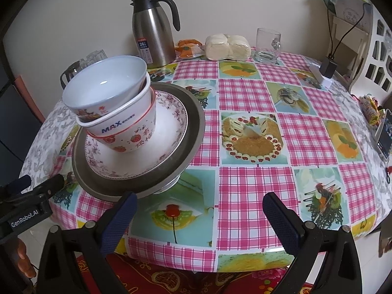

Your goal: Organize plates and bowls

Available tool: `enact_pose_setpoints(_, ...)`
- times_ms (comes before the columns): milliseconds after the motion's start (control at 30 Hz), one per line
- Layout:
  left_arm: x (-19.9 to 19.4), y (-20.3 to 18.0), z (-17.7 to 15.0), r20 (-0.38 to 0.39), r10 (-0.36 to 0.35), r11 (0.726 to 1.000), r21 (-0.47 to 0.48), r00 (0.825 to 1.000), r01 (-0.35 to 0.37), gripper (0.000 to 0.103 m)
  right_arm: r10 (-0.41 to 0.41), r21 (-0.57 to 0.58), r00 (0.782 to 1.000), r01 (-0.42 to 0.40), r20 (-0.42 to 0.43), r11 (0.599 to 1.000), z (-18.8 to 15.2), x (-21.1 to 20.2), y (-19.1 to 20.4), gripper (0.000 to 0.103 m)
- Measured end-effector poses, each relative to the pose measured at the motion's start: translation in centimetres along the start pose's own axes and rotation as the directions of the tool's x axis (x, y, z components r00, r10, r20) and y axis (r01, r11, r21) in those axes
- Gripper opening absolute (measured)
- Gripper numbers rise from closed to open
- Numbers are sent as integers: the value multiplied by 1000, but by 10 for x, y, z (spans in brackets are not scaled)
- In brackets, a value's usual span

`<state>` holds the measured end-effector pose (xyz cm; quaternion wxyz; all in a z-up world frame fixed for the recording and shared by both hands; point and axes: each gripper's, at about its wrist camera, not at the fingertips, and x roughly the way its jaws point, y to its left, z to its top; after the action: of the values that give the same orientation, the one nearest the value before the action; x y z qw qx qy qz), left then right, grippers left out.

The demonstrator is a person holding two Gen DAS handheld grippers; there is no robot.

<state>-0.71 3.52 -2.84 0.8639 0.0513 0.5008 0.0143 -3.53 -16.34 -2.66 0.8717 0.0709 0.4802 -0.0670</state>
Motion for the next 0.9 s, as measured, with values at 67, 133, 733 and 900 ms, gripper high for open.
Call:
enact_pose_setpoints(67, 1, -1, 0, -2, 0, 1000, 4, 1000, 0, 96, -2, -1, 1000, 2, -1, 1000, 0, 1, 0, 103)
enact_pose_setpoints(133, 1, -1, 0, -5, 3, 1000, 7, 1000, -3, 96, -4, -3, 1000, 4, -2, 1000, 0, 1, 0, 103)
enact_pose_setpoints(733, 5, -2, -1, -32, -6, 999, 37, 999, 7, 96, -29, -32, 999, 28, -23, 999, -1, 5, 4, 103)
enact_pose_setpoints(900, 6, -2, -1, -40, -5, 999, 41, 999, 7, 96, -30, -37, 999, 29, -30, 999, -1, 7, 5, 103)
